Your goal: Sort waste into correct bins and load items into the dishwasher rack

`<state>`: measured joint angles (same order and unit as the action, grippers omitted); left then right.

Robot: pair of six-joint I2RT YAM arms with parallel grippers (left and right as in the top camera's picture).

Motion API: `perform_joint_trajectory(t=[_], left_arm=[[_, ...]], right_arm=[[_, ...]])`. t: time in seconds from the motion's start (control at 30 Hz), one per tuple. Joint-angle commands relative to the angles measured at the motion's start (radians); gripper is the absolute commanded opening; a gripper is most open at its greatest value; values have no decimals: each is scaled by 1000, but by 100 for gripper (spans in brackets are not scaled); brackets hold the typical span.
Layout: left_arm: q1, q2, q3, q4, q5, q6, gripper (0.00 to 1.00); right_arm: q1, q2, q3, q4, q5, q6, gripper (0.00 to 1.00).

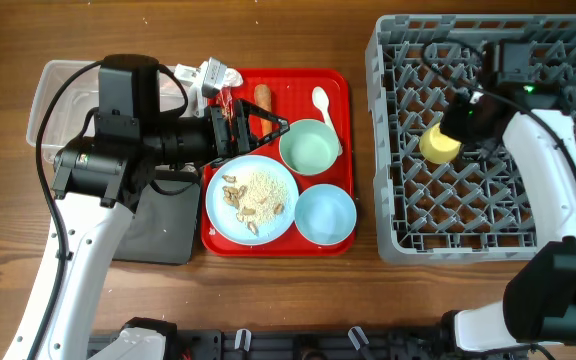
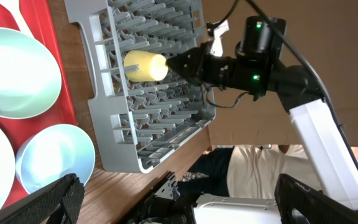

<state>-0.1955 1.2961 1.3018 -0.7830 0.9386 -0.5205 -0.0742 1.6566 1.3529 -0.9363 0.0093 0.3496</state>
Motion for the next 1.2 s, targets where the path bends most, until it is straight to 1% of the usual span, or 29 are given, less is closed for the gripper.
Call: perform_joint_trajectory(t=[0.0,0.07,0.1,0.13,0.17,0.2,0.27,0.33,0.37,0.4,0.47,0.67,0.7,0.8,0.97,1.03,1.1,1.17], left_arm=[[-4,-1,8,-1,-41,20,99],[-4,-1,8,-15,-101,20,94],[-6,-1,8,-43,-169,19,89],[-16,-1,8,-74,-237,20,87],[-39,-1,8,-122,-351,20,87],[-82,0,8,-180,-500,20,87],[-173,9,1,-246,-742,19,86],[-275,28,-29,-262,-921,19,87],[-327,46,-51,-253,-975,14,87],[-368,71,-73,-233,-985,14,87],[-422,131,-105,-193,-968,-22,86],[-509,341,-111,-59,-811,-37,72],[-517,369,-111,-54,-800,-37,67],[-530,416,-111,-56,-797,-33,62],[-536,483,-111,-53,-816,-34,60],[-536,513,-111,-54,-816,-33,57],[-536,539,-111,-54,-816,-34,49],[-536,545,-111,-54,-816,-34,27]], right_arm=[[3,-86,40,-11,-94,-63,21],[3,-151,40,-14,-192,-95,24],[4,-185,40,-15,-257,-118,25],[5,-217,40,-16,-317,-135,28],[12,-269,40,-16,-390,-150,32],[14,-296,40,-16,-410,-146,39],[16,-343,40,-18,-431,-114,56],[16,-371,40,-23,-430,-53,66],[16,-376,40,-24,-444,-42,69],[16,-376,40,-26,-471,-43,70],[21,-371,40,-30,-507,-43,70],[69,-368,40,-61,-502,-96,70],[80,-367,40,-68,-500,-106,70],[103,-359,39,-82,-484,-114,70],[117,-319,39,-95,-466,-113,70],[117,-303,39,-102,-466,-113,70],[117,-293,39,-106,-466,-112,70],[117,-290,39,-109,-466,-113,70]])
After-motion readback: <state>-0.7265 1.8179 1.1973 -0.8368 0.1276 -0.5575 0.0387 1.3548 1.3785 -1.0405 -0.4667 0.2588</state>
